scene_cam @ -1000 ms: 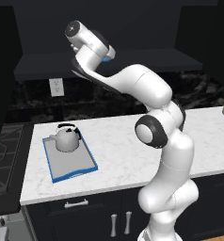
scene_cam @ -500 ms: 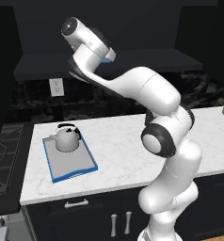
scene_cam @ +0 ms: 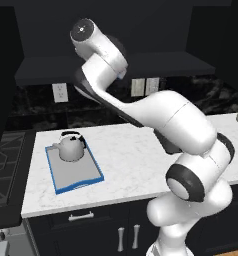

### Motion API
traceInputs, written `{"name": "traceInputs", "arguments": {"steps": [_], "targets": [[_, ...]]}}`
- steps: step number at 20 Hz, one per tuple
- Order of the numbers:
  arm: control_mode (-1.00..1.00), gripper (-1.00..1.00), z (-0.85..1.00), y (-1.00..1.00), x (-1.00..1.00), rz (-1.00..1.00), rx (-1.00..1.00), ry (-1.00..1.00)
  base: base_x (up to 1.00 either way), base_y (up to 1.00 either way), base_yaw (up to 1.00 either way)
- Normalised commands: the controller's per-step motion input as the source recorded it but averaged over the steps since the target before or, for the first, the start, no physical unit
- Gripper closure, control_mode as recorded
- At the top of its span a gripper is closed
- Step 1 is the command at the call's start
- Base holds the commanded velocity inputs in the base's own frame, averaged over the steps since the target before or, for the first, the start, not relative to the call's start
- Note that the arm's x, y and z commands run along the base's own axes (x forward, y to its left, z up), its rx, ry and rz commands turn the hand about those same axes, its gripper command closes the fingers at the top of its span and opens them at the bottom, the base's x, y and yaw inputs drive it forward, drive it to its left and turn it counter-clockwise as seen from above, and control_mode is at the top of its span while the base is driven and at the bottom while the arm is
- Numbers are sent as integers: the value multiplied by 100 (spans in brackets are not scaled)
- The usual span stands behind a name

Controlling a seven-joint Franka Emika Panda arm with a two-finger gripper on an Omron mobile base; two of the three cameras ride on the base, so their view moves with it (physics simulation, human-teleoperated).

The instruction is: Pick the kettle from the counter and place it on the tray. Then pick the mug from the cabinet and place it on the tray. Then close the cabinet doors.

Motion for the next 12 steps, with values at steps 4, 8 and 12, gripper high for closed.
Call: {"name": "traceInputs", "arguments": {"steps": [4, 8, 12], "targets": [[-100, 100, 0, 0, -100, 24, 14, -2, 0, 0, 0], [-100, 100, -3, 0, -100, 33, 6, 0, 0, 0, 0], [-100, 100, -17, 0, -100, 39, 0, 0, 0, 0, 0]]}}
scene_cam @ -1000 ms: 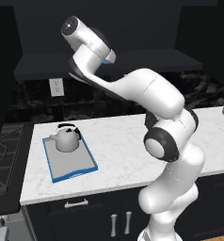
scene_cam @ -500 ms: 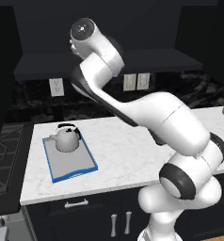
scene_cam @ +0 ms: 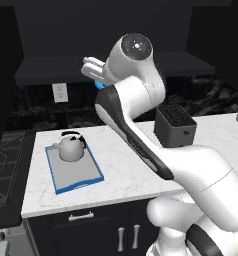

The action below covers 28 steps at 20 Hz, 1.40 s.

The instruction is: Pick the kettle from the counter and place it on the tray. Then pick the mug from the cabinet and place it on the tray. Then close the cabinet doors.

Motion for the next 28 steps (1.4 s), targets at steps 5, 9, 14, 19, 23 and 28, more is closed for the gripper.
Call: {"name": "traceInputs", "arguments": {"steps": [5, 9, 14, 19, 23, 28], "targets": [[-100, 100, -39, 0, -90, 44, 0, 6, 0, 0, 0], [-100, 100, -46, 0, -51, 43, 0, 22, 0, 0, 0], [-100, 100, -60, -1, -28, 36, -4, 21, 0, 0, 0], [-100, 100, -85, 0, -1, 22, -10, 5, 0, 0, 0], [-100, 100, -77, 0, 2, 19, -13, -2, 0, 0, 0], [-100, 100, -58, 0, 40, 22, -16, -9, 0, 0, 0]]}}
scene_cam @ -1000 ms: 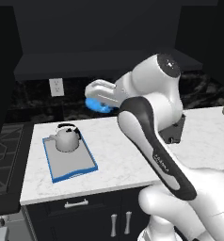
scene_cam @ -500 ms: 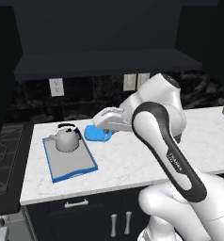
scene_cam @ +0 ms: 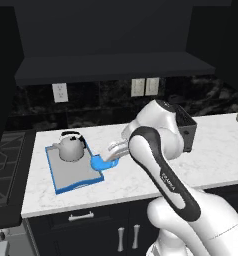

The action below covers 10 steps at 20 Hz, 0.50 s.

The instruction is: Pick the kettle from the counter and place it on the tray. Then pick the mug from the cabinet and place it on the tray. Then close the cabinet doors.

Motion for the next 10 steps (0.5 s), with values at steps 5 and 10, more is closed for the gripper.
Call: {"name": "traceInputs", "arguments": {"steps": [5, 10], "targets": [[-100, 100, -43, 5, 54, 22, -17, -15, 0, 0, 0], [-100, 100, -38, 26, 56, 7, -6, -16, 0, 0, 0]]}}
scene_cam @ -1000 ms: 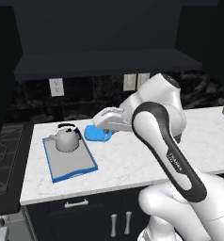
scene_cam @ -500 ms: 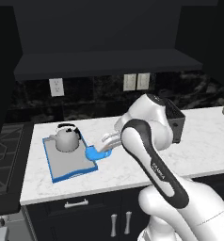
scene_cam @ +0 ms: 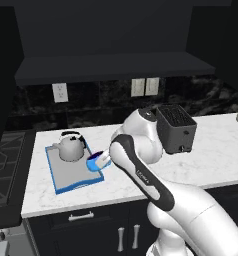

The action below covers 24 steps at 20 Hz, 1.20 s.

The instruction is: Pick the kettle from the counter and place it on the tray. Then pick the mug from the cabinet and place it on the tray. Then close the cabinet doors.

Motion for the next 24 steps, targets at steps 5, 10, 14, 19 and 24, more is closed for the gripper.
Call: {"name": "traceInputs", "arguments": {"steps": [5, 10, 14, 19, 24], "targets": [[-100, 100, -40, 31, 43, 5, 0, -15, 0, 0, 0], [-100, 100, -39, 25, 45, 6, 0, -3, 0, 0, 0], [-100, 100, -34, 26, 40, 6, 0, 0, 0, 0, 0], [-100, 100, -34, 20, 38, 3, 0, 0, 0, 0, 0], [-100, 100, -24, 13, 32, 1, 0, 0, 0, 0, 0]]}}
